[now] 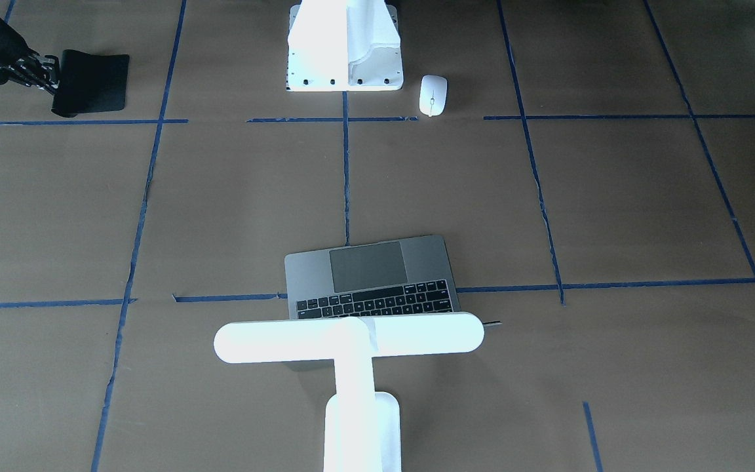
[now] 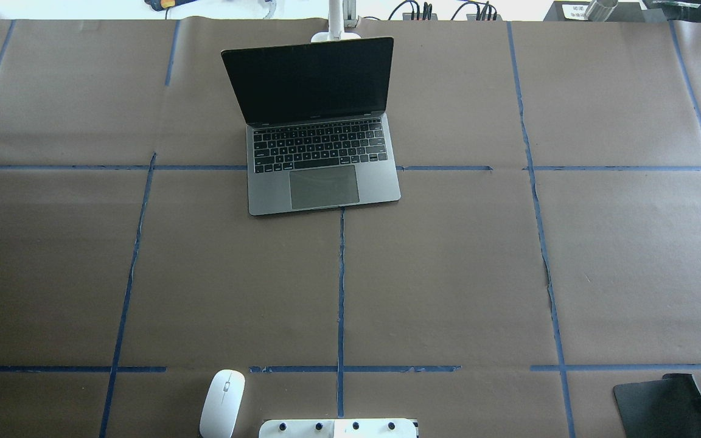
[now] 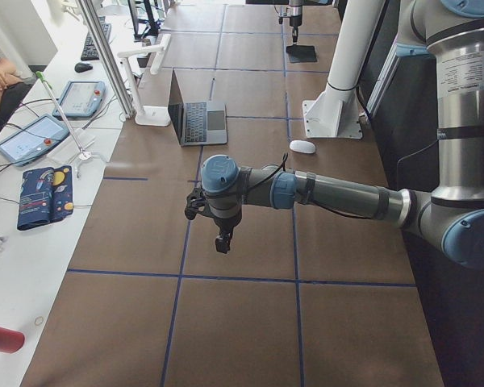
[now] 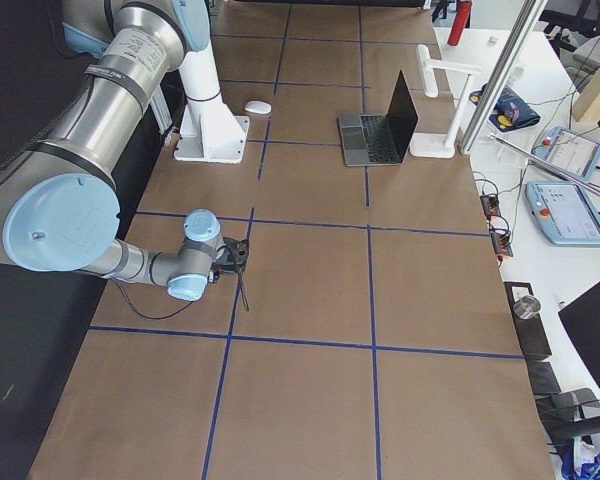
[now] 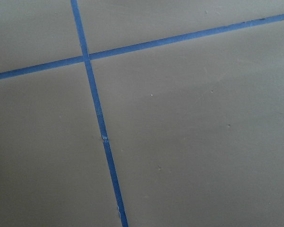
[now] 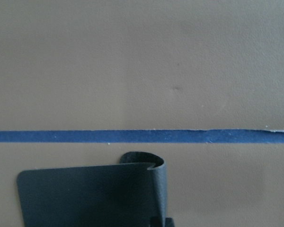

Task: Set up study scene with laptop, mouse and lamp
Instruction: 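Carry the mouse pad with the right gripper beside the laptop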

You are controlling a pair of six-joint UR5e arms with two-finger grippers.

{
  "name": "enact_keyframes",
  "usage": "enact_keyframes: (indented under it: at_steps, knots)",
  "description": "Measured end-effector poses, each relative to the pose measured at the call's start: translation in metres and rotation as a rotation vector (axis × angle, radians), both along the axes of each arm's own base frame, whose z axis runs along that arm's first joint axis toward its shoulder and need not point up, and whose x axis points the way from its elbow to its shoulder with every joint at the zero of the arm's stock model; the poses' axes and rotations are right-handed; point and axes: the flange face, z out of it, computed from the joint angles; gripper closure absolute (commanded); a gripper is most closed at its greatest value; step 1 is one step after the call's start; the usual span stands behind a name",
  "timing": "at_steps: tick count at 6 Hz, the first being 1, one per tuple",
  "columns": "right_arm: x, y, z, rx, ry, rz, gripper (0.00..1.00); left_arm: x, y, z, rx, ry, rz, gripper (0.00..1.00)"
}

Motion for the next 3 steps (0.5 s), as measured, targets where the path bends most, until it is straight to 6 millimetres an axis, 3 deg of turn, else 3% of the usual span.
enact_keyframes:
  at_steps: [2, 3]
  knots:
    - [0.007, -0.010, -0.024, 0.004, -0.089, 0.043, 1.00, -0.001, 0.001, -0.003, 0.003, 0.000, -0.004, 0.00]
    - [0.010, -0.030, -0.042, -0.014, -0.160, 0.092, 1.00, -0.001, 0.001, -0.004, 0.003, 0.002, -0.005, 0.00]
